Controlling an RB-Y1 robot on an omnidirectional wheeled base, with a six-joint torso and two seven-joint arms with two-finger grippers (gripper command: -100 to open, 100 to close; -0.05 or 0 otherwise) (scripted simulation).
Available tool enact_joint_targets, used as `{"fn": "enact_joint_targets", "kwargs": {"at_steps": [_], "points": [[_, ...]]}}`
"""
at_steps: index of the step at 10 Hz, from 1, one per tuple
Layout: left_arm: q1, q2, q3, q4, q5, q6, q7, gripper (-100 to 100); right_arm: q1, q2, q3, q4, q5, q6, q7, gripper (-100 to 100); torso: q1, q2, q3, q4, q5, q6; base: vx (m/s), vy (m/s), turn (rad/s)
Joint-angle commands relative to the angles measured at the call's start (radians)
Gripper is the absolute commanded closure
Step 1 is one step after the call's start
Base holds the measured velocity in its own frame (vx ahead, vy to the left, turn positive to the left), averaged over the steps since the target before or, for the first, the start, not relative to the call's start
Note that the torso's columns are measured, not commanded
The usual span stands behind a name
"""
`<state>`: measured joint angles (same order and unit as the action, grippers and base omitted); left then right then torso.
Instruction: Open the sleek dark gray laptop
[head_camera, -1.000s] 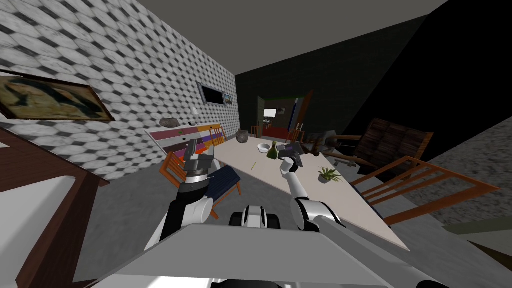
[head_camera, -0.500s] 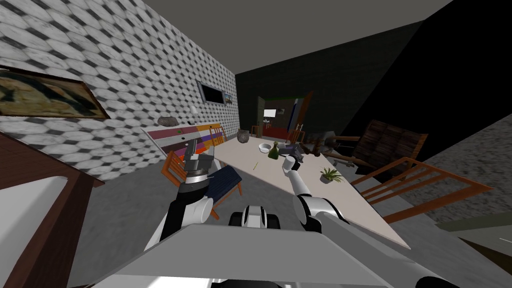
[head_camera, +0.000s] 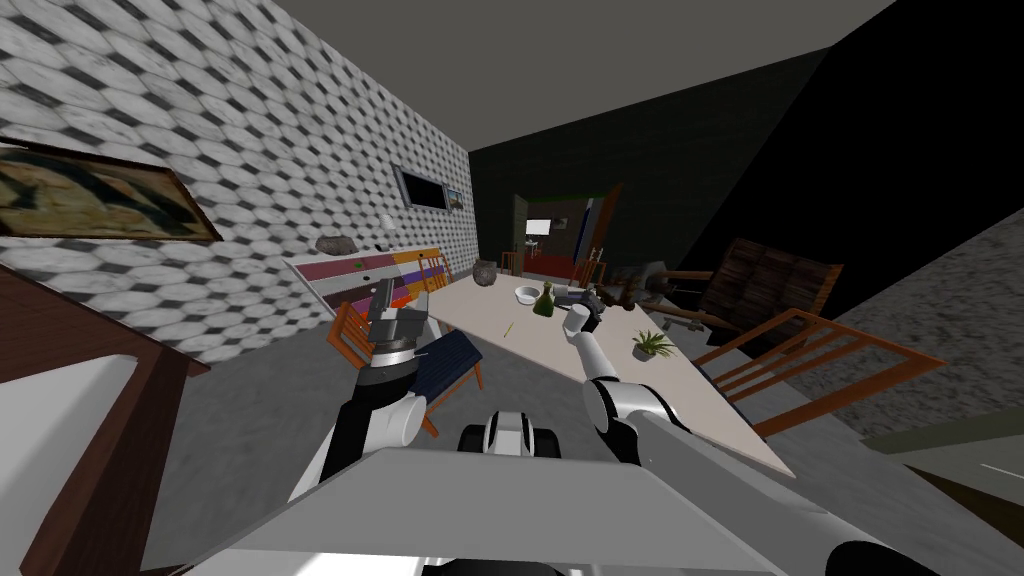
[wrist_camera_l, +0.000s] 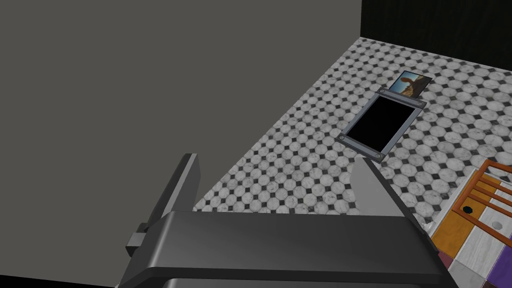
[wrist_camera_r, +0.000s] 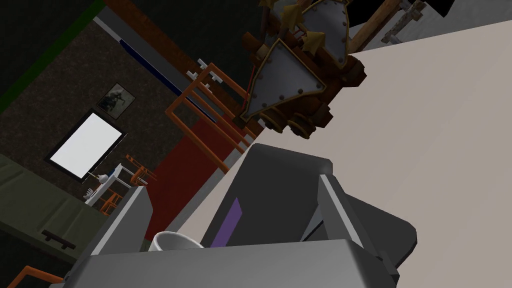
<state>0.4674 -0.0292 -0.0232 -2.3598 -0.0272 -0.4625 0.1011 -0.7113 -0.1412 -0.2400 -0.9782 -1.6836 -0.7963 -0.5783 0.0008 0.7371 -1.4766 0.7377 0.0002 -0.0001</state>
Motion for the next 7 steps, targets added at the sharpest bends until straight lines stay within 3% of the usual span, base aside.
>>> {"fn": "enact_joint_targets", "kwargs": {"at_steps": [1, 2, 7], "points": [[0.0, 0.0, 0.0, 0.0, 0.0, 0.0, 0.0, 0, -0.012, 0.003, -0.005, -0.004, -0.011, -0.001, 0.021, -100, 0.0, 0.0, 0.0, 0.0, 0.0, 0.0, -0.01, -0.004, 0.0], [0.0, 0.0, 0.0, 0.0, 0.0, 0.0, 0.0, 0, -0.014, 0.003, -0.005, -0.005, -0.012, -0.001, 0.026, 0, -0.001, 0.0, 0.0, 0.0, 0.0, 0.0, 0.0, 0.0, 0.0], [0.0, 0.0, 0.0, 0.0, 0.0, 0.0, 0.0, 0, -0.014, 0.003, -0.005, -0.005, -0.012, -0.001, 0.026, 0, -0.001, 0.001, 0.001, 0.0, 0.0, 0.0, 0.0, 0.0, 0.0]]}}
